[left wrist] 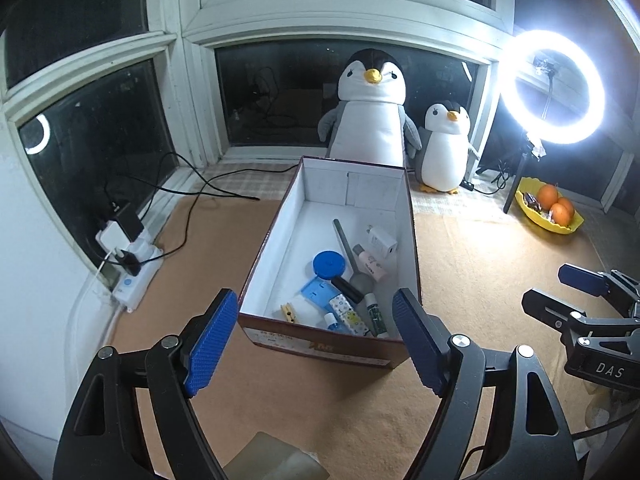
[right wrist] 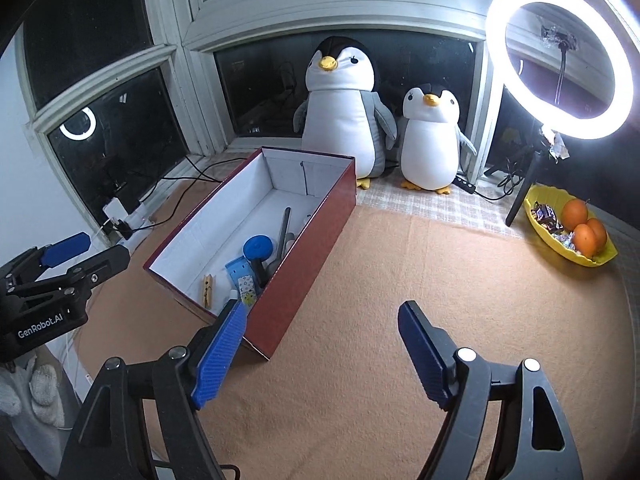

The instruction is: Organize rigid objects

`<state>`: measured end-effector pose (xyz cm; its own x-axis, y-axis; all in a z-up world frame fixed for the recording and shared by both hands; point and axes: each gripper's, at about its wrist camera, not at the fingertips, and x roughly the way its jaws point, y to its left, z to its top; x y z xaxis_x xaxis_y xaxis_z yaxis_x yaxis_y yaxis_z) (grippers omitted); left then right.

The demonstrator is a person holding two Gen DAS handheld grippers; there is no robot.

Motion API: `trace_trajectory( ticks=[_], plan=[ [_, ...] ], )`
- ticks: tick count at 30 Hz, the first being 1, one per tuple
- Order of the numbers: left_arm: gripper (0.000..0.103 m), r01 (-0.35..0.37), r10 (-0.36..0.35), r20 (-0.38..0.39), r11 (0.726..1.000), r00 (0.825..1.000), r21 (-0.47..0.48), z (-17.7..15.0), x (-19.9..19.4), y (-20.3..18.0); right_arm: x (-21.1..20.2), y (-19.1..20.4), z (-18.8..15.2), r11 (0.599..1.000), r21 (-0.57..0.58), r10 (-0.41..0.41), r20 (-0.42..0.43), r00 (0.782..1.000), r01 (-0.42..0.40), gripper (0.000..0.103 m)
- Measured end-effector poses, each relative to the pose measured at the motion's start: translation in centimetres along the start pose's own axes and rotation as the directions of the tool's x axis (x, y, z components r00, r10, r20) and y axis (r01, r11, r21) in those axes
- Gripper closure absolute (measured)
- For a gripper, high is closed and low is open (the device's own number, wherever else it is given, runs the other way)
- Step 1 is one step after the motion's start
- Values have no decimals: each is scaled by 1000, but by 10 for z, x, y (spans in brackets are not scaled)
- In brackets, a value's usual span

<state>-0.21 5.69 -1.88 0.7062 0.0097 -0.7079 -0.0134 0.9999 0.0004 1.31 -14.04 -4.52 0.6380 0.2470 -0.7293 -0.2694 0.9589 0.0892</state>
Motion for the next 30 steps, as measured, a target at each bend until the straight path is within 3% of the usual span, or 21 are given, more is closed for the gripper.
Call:
trace_trajectory(
  ticks=[30],
  plan=[
    [23,8,-8,-1,1000,1000,13,1,-1,-7,0,-9,-2,999,14,-28,-13,1000,29,27]
  ],
)
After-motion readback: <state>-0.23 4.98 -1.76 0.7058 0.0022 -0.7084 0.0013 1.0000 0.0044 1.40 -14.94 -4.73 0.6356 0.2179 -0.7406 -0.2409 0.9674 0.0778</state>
